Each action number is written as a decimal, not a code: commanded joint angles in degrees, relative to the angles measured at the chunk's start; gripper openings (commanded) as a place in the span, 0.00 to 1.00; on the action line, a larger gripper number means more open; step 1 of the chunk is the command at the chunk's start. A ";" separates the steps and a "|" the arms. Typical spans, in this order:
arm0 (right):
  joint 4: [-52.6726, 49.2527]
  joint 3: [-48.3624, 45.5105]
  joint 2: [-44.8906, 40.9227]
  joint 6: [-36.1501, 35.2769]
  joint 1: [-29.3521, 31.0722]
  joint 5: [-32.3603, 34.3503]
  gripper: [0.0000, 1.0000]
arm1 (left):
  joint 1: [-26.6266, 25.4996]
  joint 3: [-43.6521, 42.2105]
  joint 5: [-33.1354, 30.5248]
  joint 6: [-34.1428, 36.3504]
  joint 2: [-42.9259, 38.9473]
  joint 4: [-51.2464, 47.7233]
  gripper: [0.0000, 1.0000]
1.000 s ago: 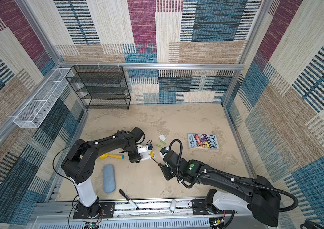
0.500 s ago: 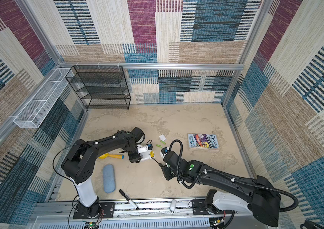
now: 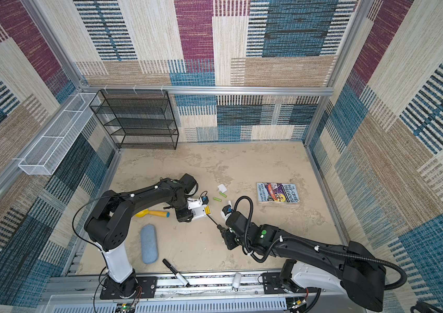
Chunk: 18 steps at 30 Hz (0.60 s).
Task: Unload the batteries from the remote control
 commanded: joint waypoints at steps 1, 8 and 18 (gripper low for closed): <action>6.56 -2.32 -0.36 4.09 0.05 4.32 0.00 | 0.00 -0.51 -0.90 -0.06 1.03 -6.29 0.52; 12.99 -7.61 -1.44 6.54 0.79 5.21 0.00 | -0.20 -0.50 0.24 -0.46 0.83 -6.47 0.52; 21.27 -14.18 -2.58 9.69 3.92 11.04 0.00 | -0.32 -0.51 0.77 -0.68 1.39 -7.07 0.52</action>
